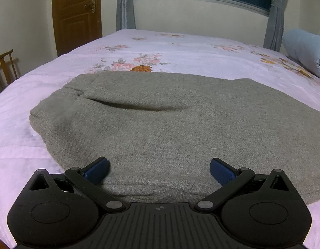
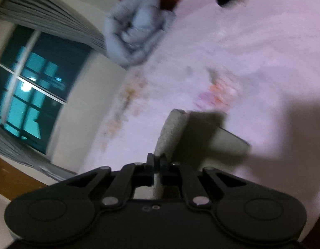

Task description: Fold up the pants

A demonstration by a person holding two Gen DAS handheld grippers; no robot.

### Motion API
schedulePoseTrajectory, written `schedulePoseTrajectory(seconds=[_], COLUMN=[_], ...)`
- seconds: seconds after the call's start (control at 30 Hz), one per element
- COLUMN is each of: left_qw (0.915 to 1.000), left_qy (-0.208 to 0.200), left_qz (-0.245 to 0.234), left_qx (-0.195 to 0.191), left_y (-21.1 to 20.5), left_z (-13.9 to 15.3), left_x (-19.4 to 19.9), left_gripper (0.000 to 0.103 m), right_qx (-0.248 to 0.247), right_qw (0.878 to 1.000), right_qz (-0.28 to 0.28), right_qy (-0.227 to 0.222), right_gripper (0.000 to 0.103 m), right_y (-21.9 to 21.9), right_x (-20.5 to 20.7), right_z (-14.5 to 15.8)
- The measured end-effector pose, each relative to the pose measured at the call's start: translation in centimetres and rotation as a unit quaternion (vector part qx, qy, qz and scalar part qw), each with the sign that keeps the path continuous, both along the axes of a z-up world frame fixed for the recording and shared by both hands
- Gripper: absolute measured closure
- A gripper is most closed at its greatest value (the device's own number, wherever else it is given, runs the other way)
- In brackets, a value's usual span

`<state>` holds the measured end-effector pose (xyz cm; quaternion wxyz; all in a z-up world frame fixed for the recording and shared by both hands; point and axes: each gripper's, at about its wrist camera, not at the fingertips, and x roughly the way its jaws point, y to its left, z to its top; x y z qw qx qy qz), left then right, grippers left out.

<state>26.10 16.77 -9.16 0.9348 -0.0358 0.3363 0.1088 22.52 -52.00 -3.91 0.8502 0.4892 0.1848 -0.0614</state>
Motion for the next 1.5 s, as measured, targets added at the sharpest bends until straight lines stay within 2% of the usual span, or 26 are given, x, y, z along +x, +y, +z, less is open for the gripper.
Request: schedulePoseTrajectory(seconds=[0.07, 0.13, 0.2, 0.23, 0.27, 0.3, 0.37, 0.57, 0.67, 0.7, 0.8, 0.83, 0.87, 0.9, 0.93, 0.97, 1.0, 1.03, 1.07, 1.13, 1.17, 1.23, 1.3, 1.33, 1.4, 1.5], left_qw=[1.0000, 1.0000, 1.0000, 1.0000, 1.0000, 1.0000, 1.0000, 1.0000, 1.0000, 1.0000, 1.0000, 1.0000, 1.0000, 1.0000, 1.0000, 1.0000, 1.0000, 1.0000, 1.0000, 1.0000, 1.0000, 1.0000, 1.0000, 1.0000, 1.0000, 1.0000], left_qy=[0.000, 0.000, 0.001, 0.003, 0.004, 0.006, 0.004, 0.002, 0.005, 0.006, 0.004, 0.003, 0.004, 0.004, 0.004, 0.004, 0.004, 0.005, 0.005, 0.004, 0.003, 0.003, 0.004, 0.004, 0.005, 0.004], left_qz=[0.001, 0.001, 0.000, -0.001, -0.001, -0.002, -0.002, 0.002, 0.000, 0.000, 0.001, 0.001, 0.001, 0.001, 0.000, 0.000, 0.000, 0.000, 0.000, 0.000, 0.000, -0.002, -0.005, -0.005, -0.005, -0.004], left_qx=[0.000, 0.000, 0.000, 0.000, -0.001, -0.001, 0.000, 0.003, 0.002, 0.002, 0.003, 0.003, 0.003, 0.003, 0.003, 0.003, 0.003, 0.003, 0.003, 0.003, 0.003, 0.001, 0.004, 0.003, 0.003, 0.003], left_y=[0.0, 0.0, 0.0, 0.0, 0.0, 0.1, 0.1, -0.1, -0.1, -0.1, -0.1, -0.1, -0.1, -0.1, -0.1, -0.1, -0.1, -0.1, -0.1, -0.1, -0.1, -0.1, -0.1, 0.0, -0.1, -0.2], left_z=[0.0, 0.0, 0.0, 0.0, 0.1, 0.1, 0.0, 0.0, 0.1, 0.1, 0.0, 0.0, 0.0, 0.0, 0.0, 0.0, -0.1, -0.1, 0.0, 0.0, -0.1, 0.0, 0.1, 0.1, 0.1, 0.1], left_x=[0.0, 0.0, 0.0, 0.0, 0.1, 0.2, 0.2, 0.1, 0.2, 0.2, 0.2, 0.2, 0.2, 0.2, 0.2, 0.2, 0.2, 0.2, 0.2, 0.2, 0.1, 0.2, 0.2, 0.2, 0.2, 0.2], left_gripper=[0.000, 0.000, 0.000, 0.000, 0.000, 0.000, 0.000, 0.000, 0.000, 0.000, 0.000, 0.000, 0.000, 0.000, 0.000, 0.000, 0.000, 0.000, 0.000, 0.000, 0.000, 0.000, 0.000, 0.000, 0.000, 0.000], right_qx=[-0.003, 0.000, 0.049, 0.079, 0.084, 0.069, 0.073, 0.122, 0.149, 0.149, 0.172, 0.171, 0.166, 0.156, 0.128, 0.063, 0.009, -0.064, -0.107, -0.140, -0.150, -0.140, -0.082, -0.048, -0.034, -0.015], right_qw=[1.000, 1.000, 0.996, 0.994, 0.995, 0.997, 0.996, 0.991, 0.986, 0.985, 0.982, 0.982, 0.982, 0.984, 0.989, 0.997, 1.000, 0.998, 0.993, 0.986, 0.985, 0.989, 0.995, 0.997, 0.999, 0.999], right_qz=[0.001, -0.001, 0.007, -0.001, -0.013, -0.032, -0.047, -0.063, -0.076, -0.079, -0.079, -0.080, -0.083, -0.081, -0.070, -0.045, -0.022, 0.007, 0.025, 0.038, 0.036, 0.032, 0.029, 0.026, 0.009, -0.009], right_qy=[-0.008, 0.026, 0.073, 0.078, 0.052, 0.028, 0.013, 0.009, 0.012, 0.024, 0.021, 0.027, 0.030, 0.036, 0.037, 0.026, 0.008, -0.020, -0.047, -0.085, -0.077, -0.037, 0.044, 0.055, 0.030, 0.029], right_gripper=[0.103, 0.103, 0.100, 0.099, 0.096, 0.088, 0.092, 0.094, 0.081, 0.080, 0.074, 0.074, 0.080, 0.095, 0.095, 0.095, 0.096, 0.096, 0.096, 0.096, 0.096, 0.096, 0.096, 0.096, 0.096, 0.093], right_y=[0.2, -0.3, -1.8, -2.6, -3.0, -3.2, -3.3, -4.3, -4.3, -4.2, -4.2, -4.2, -4.2, -4.2, -4.0, -3.4, -2.7, -1.4, -0.7, -0.5, -1.0, -3.0, -4.8, -5.3, -5.1, -4.8], right_x=[-0.8, -0.9, -0.5, -1.1, -2.2, -3.6, -5.3, -5.0, -4.8, -4.4, -3.3, -3.1, -2.8, -2.4, -2.0, -1.3, -0.8, -0.5, -0.7, -1.5, -1.8, -2.2, -1.7, -2.0, -2.7, -2.7], right_z=[0.4, -1.3, -4.8, -6.0, -6.0, -5.6, -5.6, -7.2, -8.1, -8.2, -8.8, -8.7, -8.5, -8.2, -7.3, -5.1, -3.2, -0.5, 1.3, 3.0, 2.7, -0.2, -4.9, -7.1, -7.8, -7.8])
